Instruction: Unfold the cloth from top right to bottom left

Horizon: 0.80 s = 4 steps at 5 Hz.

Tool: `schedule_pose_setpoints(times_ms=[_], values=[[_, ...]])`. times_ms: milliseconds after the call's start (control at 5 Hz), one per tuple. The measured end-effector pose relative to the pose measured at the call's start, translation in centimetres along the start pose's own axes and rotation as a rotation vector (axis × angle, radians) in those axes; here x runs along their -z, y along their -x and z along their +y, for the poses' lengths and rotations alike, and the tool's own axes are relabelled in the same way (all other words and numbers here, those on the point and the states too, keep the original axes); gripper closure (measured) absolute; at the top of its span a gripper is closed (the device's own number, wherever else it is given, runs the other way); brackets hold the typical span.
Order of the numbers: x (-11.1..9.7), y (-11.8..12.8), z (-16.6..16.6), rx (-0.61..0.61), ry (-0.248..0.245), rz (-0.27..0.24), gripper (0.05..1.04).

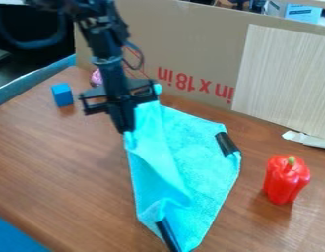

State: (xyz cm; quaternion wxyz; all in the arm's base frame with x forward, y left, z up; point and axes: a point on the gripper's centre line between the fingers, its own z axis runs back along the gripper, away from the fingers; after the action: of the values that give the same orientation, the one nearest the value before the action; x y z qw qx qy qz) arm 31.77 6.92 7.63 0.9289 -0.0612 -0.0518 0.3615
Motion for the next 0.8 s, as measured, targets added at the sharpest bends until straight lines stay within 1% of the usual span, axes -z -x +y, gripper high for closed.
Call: schedule_pose_setpoints(times_ms=[200, 400, 800], values=[[-0.2, -0.7, 2.8, 0.001, -0.019, -0.028, 1.018], [0.2, -1.4, 5.6, 0.002, -0.06, -0.054, 1.018], [0.3, -1.7, 10.3, -0.047, -0.076, -0.037, 1.018]])
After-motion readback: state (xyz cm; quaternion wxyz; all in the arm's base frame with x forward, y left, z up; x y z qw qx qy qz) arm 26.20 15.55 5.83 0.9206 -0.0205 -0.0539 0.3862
